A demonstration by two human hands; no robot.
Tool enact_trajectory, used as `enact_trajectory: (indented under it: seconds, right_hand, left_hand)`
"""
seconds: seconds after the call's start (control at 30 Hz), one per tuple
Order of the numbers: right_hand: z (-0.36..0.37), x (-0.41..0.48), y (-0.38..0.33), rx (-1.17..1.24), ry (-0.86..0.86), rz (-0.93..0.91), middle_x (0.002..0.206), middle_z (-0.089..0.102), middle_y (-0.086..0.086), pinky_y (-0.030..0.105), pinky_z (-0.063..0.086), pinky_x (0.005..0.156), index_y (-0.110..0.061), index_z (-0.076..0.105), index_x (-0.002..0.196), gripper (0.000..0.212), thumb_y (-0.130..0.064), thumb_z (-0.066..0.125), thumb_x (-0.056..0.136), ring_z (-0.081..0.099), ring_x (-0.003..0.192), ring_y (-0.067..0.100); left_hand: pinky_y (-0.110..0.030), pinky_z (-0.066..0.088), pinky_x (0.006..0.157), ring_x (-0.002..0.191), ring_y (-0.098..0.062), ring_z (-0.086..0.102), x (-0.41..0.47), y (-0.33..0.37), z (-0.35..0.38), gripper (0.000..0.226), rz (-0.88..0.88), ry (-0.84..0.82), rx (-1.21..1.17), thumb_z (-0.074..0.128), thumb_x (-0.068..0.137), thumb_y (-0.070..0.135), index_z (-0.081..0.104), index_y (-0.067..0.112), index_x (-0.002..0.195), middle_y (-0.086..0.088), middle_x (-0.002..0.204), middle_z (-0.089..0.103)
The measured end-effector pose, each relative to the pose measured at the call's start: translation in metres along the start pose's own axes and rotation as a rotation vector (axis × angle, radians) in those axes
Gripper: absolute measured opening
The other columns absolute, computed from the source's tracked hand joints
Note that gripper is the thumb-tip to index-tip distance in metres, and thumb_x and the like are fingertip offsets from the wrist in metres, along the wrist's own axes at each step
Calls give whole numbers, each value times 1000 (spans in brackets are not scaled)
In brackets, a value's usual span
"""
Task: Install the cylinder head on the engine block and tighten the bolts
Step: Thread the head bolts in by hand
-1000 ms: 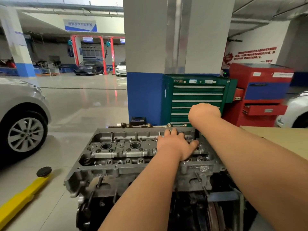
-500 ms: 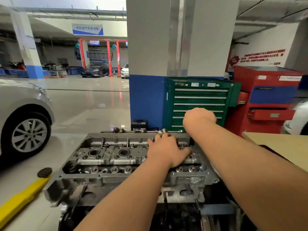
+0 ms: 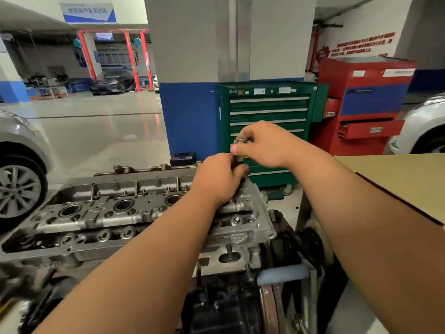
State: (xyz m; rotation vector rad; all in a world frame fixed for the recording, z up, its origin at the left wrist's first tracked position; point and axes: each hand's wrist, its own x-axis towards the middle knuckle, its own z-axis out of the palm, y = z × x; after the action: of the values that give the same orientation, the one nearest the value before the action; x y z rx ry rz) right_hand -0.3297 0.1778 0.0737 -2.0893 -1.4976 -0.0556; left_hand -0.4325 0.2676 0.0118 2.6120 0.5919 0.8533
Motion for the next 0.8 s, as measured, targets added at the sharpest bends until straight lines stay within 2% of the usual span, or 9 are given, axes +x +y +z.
enact_trajectory:
  seconds: [0.1,0.23,0.33,0.43,0.5,0.57,0.63,0.73,0.8]
  right_hand:
    - [13,2,-7,-148,160,113,59,58,3,30,34,48,-11,57,63,38,-43,63,82,53,58,18]
    - [31,-6,-13,-185,336,271,61,47,-1,29,24,46,-19,41,62,46,-56,60,82,41,55,15]
    - [26,-12,-9,-16,232,182,73,55,-10,32,38,56,-26,50,73,31,-53,61,83,50,67,7]
    - [16,-16,-1,331,42,96,90,69,-3,37,53,76,-21,66,94,10,-29,64,89,65,80,16]
    - [16,-16,2,355,65,95,85,71,7,38,52,70,-16,70,90,9,-24,65,88,63,70,17]
    - [23,-14,1,267,181,121,66,64,0,33,42,55,-20,66,74,13,-29,69,84,53,57,9]
    - [32,-12,-3,192,311,181,56,54,-6,27,36,51,-21,59,66,23,-33,72,80,48,54,8]
    - [45,-11,-9,153,424,253,58,50,-7,26,33,50,-19,48,63,32,-36,70,79,47,58,10]
    - [46,-10,-11,124,419,243,61,50,-9,26,29,49,-23,44,63,34,-38,69,81,45,59,6]
  left_hand:
    - [-35,42,67,84,-34,60,1,1,0,22,-33,-17,-21,55,92,34,56,17,78,-14,87,68]
    - [-34,42,63,79,-32,60,1,3,-1,24,-33,-37,3,57,91,34,58,12,80,-12,83,67]
    - [-33,39,63,83,-35,60,-1,3,-2,21,0,-41,-15,56,93,30,60,12,84,-15,88,68]
    - [-37,42,70,91,-38,59,1,3,1,26,24,-82,42,48,96,30,63,9,98,-18,97,67]
    - [-41,46,78,96,-38,57,2,3,4,29,25,-94,107,43,97,32,61,10,104,-17,103,66]
    - [-43,46,80,97,-36,55,2,3,4,29,17,-81,138,42,96,33,59,9,100,-16,100,64]
    - [-44,48,80,94,-34,53,2,2,4,24,0,-66,132,45,93,34,54,12,89,-12,89,60]
    - [-46,47,82,89,-33,53,2,2,3,22,-13,-82,132,47,92,34,48,15,81,-3,76,52]
    - [-44,48,80,87,-33,56,2,1,2,21,-33,-72,86,52,91,34,48,16,80,-1,75,51]
